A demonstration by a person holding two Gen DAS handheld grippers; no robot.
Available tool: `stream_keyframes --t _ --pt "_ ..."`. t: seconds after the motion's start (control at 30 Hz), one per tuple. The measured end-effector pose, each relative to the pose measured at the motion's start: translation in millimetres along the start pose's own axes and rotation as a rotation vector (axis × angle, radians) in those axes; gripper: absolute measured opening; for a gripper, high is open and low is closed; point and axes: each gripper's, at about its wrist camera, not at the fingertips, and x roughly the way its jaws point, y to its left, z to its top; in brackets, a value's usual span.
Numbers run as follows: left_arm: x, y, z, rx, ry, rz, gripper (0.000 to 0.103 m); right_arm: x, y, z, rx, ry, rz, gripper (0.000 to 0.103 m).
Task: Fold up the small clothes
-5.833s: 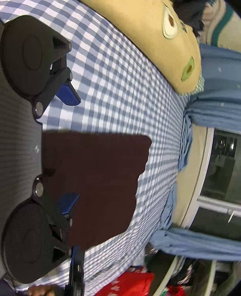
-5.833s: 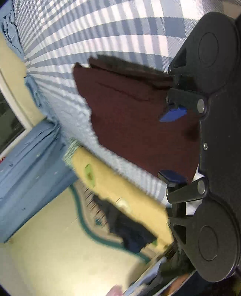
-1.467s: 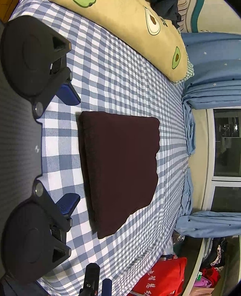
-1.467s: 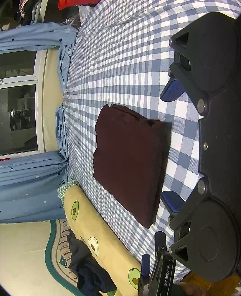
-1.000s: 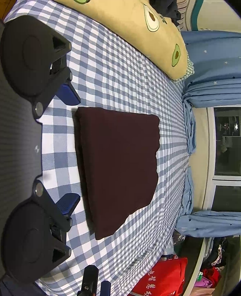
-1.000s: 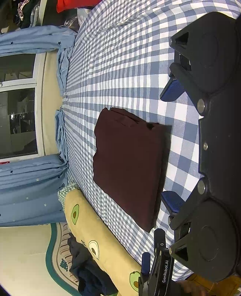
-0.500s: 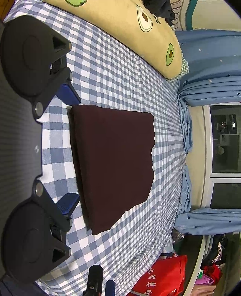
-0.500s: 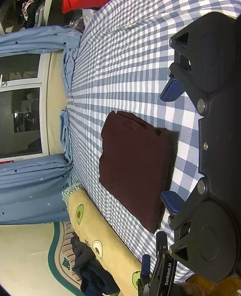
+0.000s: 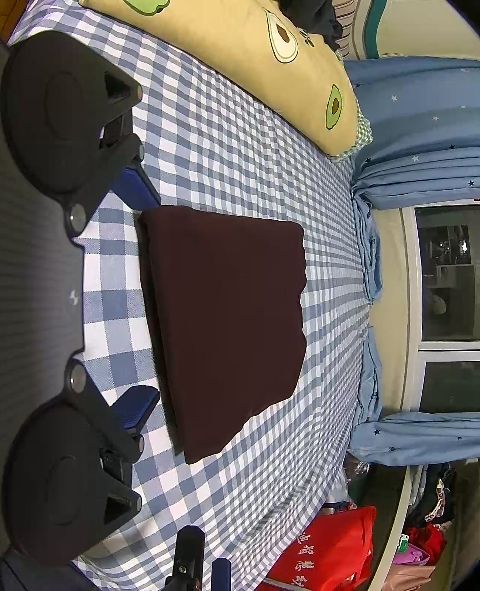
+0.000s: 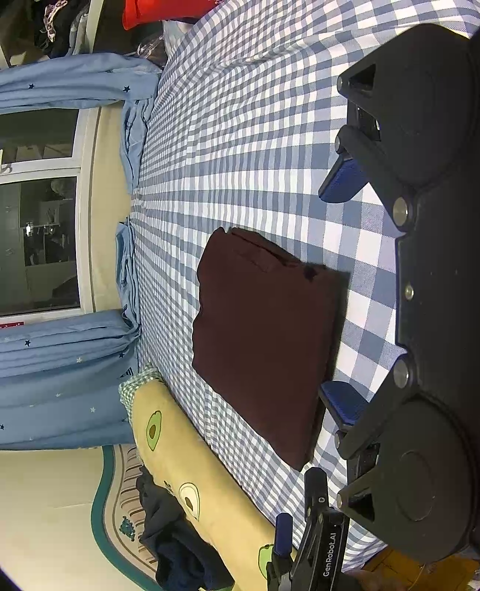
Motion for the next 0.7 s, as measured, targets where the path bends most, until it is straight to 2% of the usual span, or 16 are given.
stream_keyframes --t 0.7 --pt "-5.9 -0.6 -1.6 -0.003 -0.005 -0.007 0.102 -4.4 0.3 -0.2 0.004 -0.011 -0.006 0.102"
